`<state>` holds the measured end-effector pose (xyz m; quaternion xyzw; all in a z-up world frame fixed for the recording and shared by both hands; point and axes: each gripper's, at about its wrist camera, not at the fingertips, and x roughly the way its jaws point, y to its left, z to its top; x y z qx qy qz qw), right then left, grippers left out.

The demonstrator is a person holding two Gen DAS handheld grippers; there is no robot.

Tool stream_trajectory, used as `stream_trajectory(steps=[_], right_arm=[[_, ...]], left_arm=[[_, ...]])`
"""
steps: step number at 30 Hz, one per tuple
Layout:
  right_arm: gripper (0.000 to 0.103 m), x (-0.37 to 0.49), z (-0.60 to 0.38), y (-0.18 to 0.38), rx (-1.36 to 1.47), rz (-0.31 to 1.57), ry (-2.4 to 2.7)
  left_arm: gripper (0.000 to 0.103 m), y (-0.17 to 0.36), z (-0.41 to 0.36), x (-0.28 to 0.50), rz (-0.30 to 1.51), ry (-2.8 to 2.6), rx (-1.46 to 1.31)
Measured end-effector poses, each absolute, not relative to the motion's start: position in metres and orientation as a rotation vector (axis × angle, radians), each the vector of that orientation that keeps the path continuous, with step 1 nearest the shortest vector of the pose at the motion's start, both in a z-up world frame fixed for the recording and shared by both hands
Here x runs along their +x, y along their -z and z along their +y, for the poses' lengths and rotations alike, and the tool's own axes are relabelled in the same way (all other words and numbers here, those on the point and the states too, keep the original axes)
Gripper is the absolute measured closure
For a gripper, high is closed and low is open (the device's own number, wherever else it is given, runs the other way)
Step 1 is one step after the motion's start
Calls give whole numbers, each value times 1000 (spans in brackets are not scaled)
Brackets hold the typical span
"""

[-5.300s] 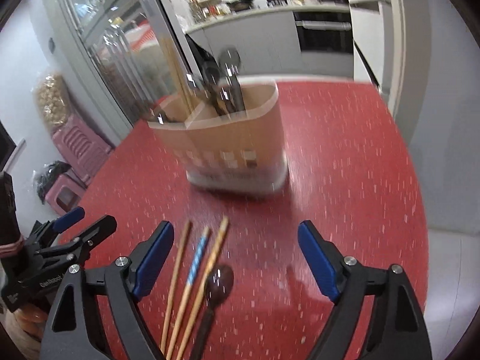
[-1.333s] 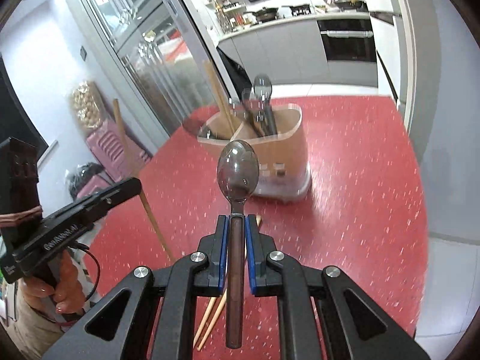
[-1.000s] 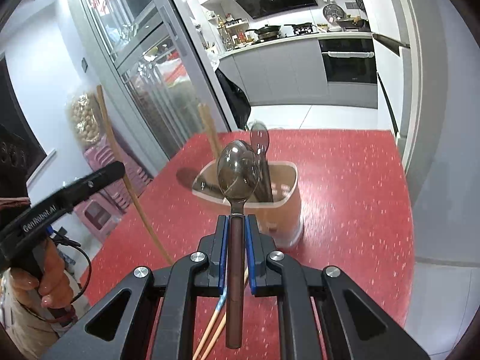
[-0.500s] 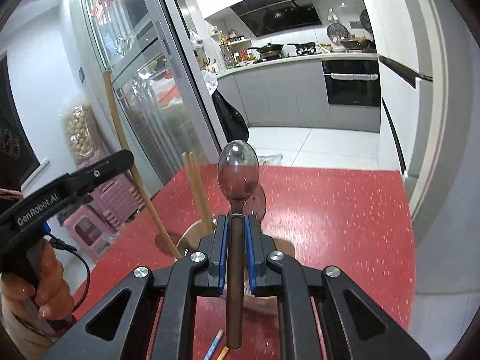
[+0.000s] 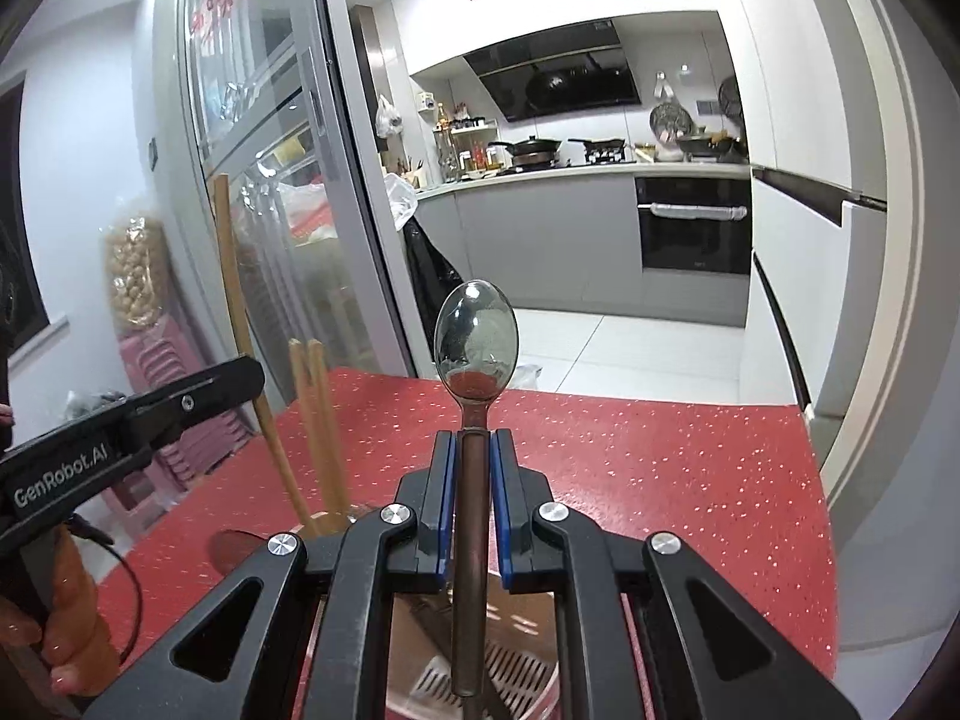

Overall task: Organize utensils
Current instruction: 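Lower the spoon and chopstick into the holder and open both tools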

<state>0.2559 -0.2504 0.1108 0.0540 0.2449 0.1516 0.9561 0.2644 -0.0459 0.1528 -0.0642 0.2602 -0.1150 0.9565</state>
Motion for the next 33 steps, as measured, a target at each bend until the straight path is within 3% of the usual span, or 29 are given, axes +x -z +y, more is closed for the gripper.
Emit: stream_trajectory(steps=[12, 26, 27, 30, 33], right_arm=[[91, 237, -242, -74, 3, 481, -278], [90, 231, -236, -61, -25, 557, -298], [89, 230, -236, -62, -26, 559, -298], [69, 231, -238, -63, -7, 578, -314], [67, 228, -241, -67, 16, 574, -310]], left_arm=[[71, -109, -59, 263, 616, 214, -55], [71, -103, -62, 252, 649, 196, 0], [71, -104, -62, 251, 651, 198, -2], [71, -106, -61, 249, 652, 199, -6], [71, -107, -60, 247, 651, 196, -10]])
